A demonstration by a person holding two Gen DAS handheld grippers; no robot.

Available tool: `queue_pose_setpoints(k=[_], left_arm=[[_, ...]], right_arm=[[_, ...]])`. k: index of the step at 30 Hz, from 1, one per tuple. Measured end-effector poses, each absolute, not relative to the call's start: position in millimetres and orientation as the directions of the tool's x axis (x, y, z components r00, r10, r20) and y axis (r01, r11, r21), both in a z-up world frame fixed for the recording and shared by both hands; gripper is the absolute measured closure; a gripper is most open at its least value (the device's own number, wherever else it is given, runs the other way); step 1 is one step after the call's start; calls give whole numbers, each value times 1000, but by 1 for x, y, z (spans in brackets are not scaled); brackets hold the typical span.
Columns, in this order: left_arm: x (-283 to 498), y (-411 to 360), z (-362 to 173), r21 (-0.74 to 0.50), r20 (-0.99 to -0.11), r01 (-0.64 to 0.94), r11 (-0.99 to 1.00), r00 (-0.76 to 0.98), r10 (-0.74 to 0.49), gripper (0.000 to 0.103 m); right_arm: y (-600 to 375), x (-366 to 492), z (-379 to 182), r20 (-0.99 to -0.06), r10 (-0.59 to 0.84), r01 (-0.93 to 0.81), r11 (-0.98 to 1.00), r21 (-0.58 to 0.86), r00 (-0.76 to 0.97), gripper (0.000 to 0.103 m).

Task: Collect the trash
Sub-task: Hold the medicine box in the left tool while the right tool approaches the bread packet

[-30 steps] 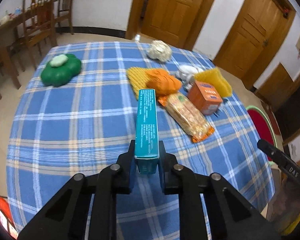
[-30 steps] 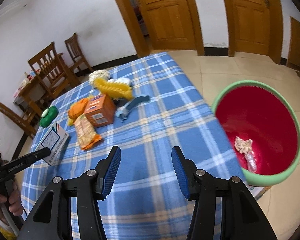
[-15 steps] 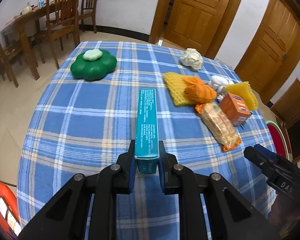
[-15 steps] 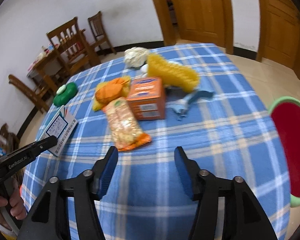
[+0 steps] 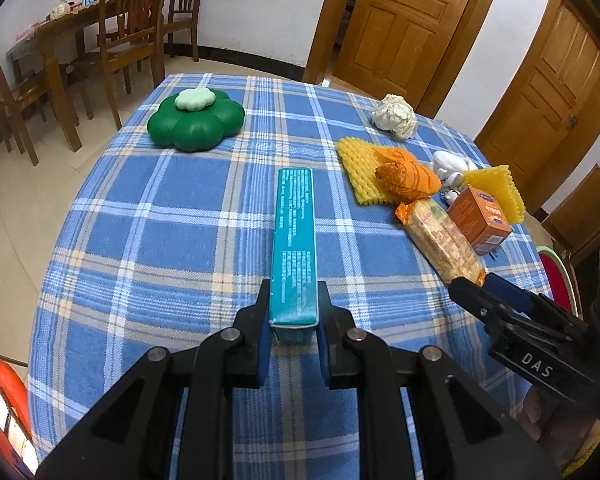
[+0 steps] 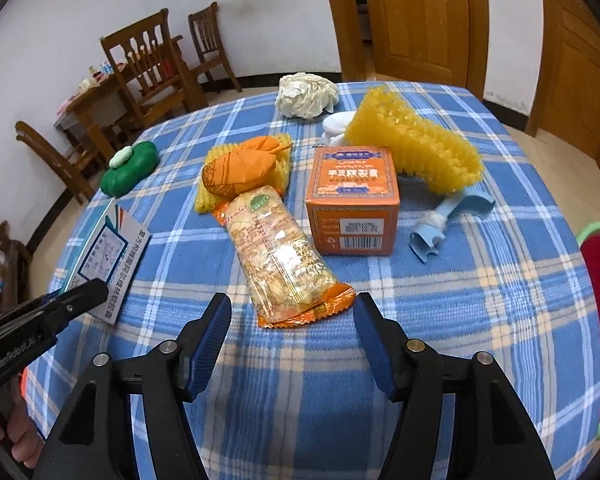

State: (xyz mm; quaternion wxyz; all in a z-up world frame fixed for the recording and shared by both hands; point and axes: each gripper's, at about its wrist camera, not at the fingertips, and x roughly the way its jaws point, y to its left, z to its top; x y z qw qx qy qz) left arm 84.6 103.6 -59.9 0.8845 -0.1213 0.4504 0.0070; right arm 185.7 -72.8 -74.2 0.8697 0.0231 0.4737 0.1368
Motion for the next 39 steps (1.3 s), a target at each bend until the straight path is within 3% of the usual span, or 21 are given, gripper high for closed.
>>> queue_pose_setpoints(k=[4, 9, 10, 13, 16, 21, 22, 23, 25, 27, 31, 39], left_arm=[[84, 103, -60, -209, -797, -124, 970, 596, -96, 85], [84, 103, -60, -209, -798, -124, 970, 596, -96, 85], [84, 103, -60, -209, -797, -124, 970, 596, -96, 85], [82, 101, -59, -208, -795, -121, 971, 599, -96, 85], [80, 100, -57, -206, -792, -121, 971, 604, -93, 85], [77, 106, -53, -203, -785, -143, 969, 615, -74, 85], [76, 108, -53, -204, -785, -148, 968, 616, -71, 85], [76, 110, -53, -206, -785, -153, 967, 616, -70, 85], [75, 113, -54, -208, -785, -162, 965, 616, -66, 85], [74, 116, -54, -210, -785, -169, 963, 617, -63, 85], [74, 121, -55, -217, -785, -184, 959, 617, -60, 85], [69, 128, -54, -222, -782, -202, 954, 621, -50, 85]], right_arm=[[-68, 186, -75, -814, 242, -223, 964, 142, 528, 39], [-72, 185, -76, -811, 254, -236, 960, 148, 527, 69], [-73, 184, -76, -812, 262, -238, 959, 156, 522, 82], [-77, 180, -77, -810, 271, -238, 957, 167, 521, 95], [-82, 175, -76, -810, 287, -240, 953, 186, 511, 96], [-84, 169, -67, -800, 319, -270, 941, 204, 509, 94], [-82, 169, -65, -798, 323, -275, 939, 205, 509, 88], [-80, 171, -62, -796, 329, -283, 937, 206, 509, 74], [-77, 172, -57, -785, 339, -300, 932, 204, 519, 63], [-68, 174, -51, -778, 341, -336, 925, 178, 527, 60], [-47, 179, -43, -763, 370, -436, 890, 129, 529, 44], [-21, 214, -58, -800, 323, -497, 867, 35, 506, 41]])
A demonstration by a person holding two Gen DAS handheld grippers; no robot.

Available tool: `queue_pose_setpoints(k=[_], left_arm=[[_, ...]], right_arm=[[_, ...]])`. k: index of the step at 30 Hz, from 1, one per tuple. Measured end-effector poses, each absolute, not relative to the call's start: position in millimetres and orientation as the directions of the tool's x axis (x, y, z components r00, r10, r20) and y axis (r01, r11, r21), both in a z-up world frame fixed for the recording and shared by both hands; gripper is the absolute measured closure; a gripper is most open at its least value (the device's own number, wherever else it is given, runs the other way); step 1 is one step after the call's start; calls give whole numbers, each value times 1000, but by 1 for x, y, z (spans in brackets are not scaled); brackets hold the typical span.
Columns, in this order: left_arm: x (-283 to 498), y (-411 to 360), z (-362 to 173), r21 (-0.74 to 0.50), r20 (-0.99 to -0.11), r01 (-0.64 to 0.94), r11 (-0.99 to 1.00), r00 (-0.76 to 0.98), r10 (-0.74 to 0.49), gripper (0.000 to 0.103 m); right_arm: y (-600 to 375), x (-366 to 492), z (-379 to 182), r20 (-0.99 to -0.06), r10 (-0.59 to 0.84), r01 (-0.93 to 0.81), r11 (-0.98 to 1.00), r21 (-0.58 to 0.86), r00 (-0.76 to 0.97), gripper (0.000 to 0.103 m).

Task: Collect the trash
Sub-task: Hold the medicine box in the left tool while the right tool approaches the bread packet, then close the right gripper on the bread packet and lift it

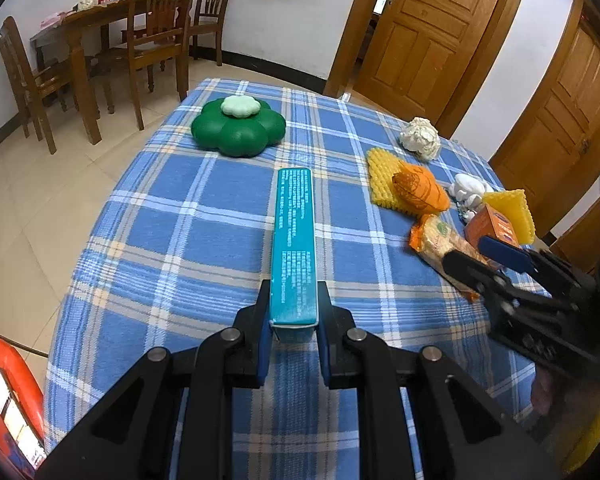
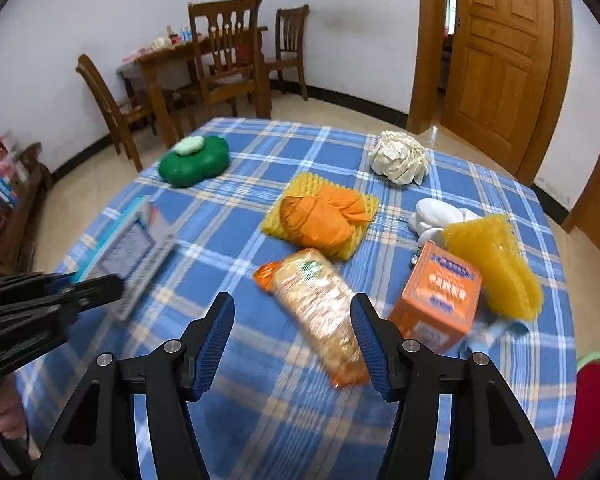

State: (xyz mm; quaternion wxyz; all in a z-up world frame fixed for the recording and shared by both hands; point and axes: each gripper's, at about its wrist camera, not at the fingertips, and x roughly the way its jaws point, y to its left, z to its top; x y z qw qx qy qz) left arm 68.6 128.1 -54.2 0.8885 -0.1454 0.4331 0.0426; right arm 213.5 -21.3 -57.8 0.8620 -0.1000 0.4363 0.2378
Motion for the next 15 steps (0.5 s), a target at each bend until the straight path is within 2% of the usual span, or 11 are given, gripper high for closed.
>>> queue_pose_setpoints(k=[7, 12, 13, 14, 15], left_arm=[[70, 129, -57, -236, -781, -195, 952, 621, -67, 85], [70, 126, -56, -244, -774, -183, 952, 628, -78, 85], [70, 125, -55, -245, -772, -181, 953, 630, -79, 85], [70, 124, -54, -245, -771, -179, 953, 632, -80, 85], [70, 124, -53, -246, -769, -176, 953, 634, -81, 85]], right_arm=[[-14, 230, -72, -836, 276, -527, 850, -17, 473, 41], [-13, 237, -84, -857, 266, -521, 854, -3, 440, 41], [-14, 237, -84, -858, 277, -518, 855, 15, 433, 43], [-15, 235, -84, -853, 284, -515, 857, 21, 437, 53], [-16, 232, -83, -851, 295, -517, 856, 33, 434, 57]])
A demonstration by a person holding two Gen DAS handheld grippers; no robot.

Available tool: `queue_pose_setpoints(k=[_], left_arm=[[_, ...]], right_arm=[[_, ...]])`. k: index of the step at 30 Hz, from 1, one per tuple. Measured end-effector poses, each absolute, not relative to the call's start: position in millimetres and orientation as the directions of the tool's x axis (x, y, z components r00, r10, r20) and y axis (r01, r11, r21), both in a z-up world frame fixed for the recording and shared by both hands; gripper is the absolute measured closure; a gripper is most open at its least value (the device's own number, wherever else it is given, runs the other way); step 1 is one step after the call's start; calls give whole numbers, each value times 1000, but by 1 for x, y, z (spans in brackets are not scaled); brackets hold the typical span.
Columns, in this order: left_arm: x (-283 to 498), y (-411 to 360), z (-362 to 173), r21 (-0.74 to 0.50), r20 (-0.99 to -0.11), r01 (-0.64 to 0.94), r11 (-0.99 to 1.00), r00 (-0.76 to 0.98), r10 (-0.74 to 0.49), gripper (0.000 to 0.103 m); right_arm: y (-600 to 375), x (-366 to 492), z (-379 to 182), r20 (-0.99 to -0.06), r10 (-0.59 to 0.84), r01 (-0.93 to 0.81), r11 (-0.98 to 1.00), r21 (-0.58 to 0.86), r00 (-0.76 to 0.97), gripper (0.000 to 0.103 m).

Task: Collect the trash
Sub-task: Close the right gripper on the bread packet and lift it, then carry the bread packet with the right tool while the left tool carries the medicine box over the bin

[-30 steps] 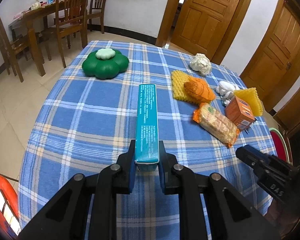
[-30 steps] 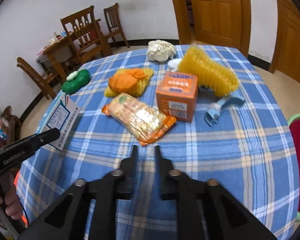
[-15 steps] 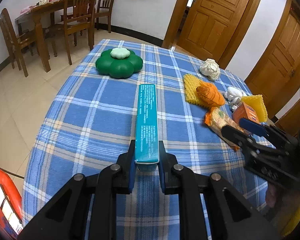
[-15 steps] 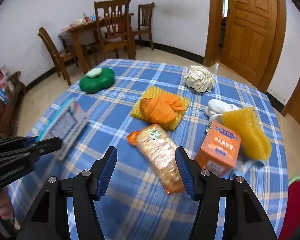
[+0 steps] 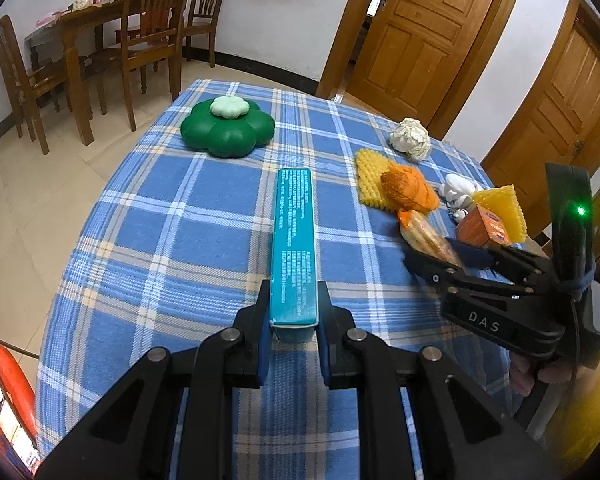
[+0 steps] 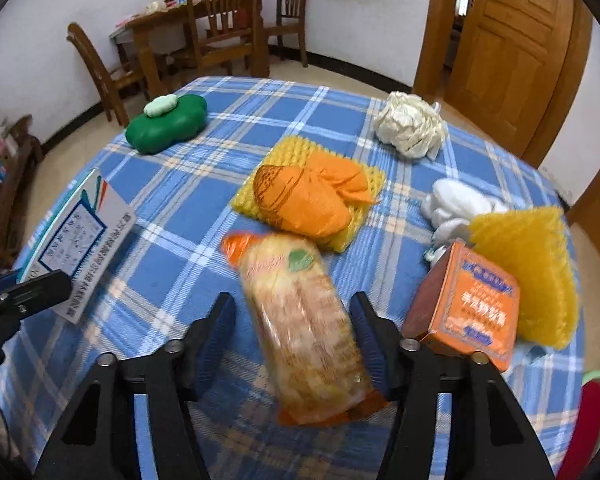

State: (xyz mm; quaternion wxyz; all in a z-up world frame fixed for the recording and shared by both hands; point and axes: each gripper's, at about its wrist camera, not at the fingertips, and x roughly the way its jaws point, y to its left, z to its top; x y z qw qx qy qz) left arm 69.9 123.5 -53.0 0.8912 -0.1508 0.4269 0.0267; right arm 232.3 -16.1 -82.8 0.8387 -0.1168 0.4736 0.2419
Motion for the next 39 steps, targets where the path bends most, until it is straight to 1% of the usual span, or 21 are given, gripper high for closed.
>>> queue_pose_setpoints(k=[9, 16, 25, 39], left_arm=[[69, 111, -44, -256, -756, -138, 957, 646, -109, 85], [70, 90, -36, -251, -748, -86, 964, 649, -137, 85], [76, 51, -25, -232, -743, 4, 973, 644, -180, 85], [90, -29, -11, -204, -741, 172, 964, 616, -266, 85]], right_arm=[[-32, 199, -67, -818, 389, -484, 861, 157, 425, 59], [-66, 172, -46, -783, 406, -417, 885, 208, 471, 59], [-126, 147, -25, -757, 370, -282, 926, 252, 538, 59], [-214, 123, -11, -742, 257, -71, 959, 273, 620, 59]])
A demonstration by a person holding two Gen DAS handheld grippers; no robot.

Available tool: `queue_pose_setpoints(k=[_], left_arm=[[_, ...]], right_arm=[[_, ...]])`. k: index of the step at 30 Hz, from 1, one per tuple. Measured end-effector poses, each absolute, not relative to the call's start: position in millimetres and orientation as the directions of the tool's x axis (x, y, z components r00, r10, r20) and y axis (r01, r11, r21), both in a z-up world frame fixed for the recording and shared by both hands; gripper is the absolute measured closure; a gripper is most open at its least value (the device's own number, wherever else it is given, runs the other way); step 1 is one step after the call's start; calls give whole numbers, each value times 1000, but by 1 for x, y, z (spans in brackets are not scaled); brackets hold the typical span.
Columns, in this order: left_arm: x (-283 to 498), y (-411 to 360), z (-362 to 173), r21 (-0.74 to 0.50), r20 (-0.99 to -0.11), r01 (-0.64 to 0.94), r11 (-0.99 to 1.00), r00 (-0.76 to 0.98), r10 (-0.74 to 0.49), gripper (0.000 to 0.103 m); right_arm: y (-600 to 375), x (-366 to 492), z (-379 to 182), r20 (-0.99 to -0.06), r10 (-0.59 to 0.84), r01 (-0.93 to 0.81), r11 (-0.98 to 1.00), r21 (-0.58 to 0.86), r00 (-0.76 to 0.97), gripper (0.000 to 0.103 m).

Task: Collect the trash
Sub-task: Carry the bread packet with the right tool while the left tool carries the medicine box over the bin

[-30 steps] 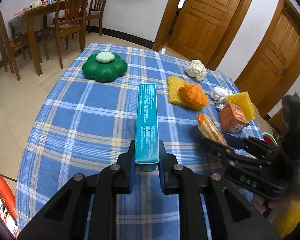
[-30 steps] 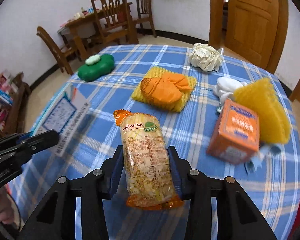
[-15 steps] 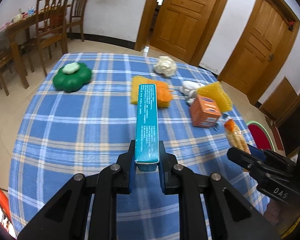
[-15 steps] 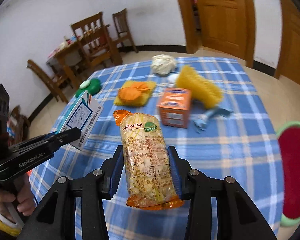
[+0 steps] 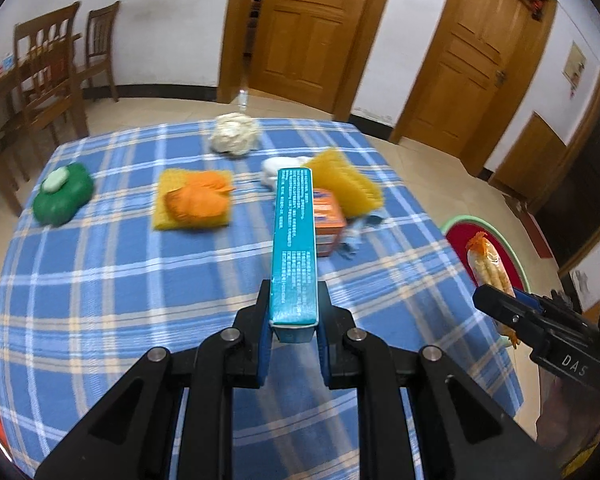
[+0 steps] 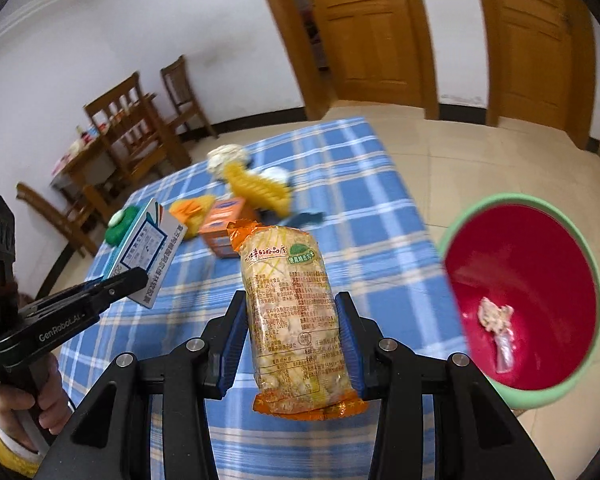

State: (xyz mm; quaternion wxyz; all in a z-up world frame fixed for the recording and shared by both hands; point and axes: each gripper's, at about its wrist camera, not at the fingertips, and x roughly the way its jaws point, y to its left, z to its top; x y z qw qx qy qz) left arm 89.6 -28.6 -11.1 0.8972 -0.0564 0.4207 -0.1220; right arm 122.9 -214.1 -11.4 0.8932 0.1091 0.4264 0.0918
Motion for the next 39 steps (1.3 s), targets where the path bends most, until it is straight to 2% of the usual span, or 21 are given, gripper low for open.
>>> queue_pose_setpoints(k=[25, 39], left_arm=[[120, -196, -20, -138, -785, 451, 882, 493, -375, 85], [138, -268, -49, -126, -821, 553, 823, 407, -400, 85]], right_arm=[[-358, 94, -30, -753, 28, 275, 922, 274, 657, 58], [-403, 102, -59, -790, -17, 379, 884, 275, 613, 57]])
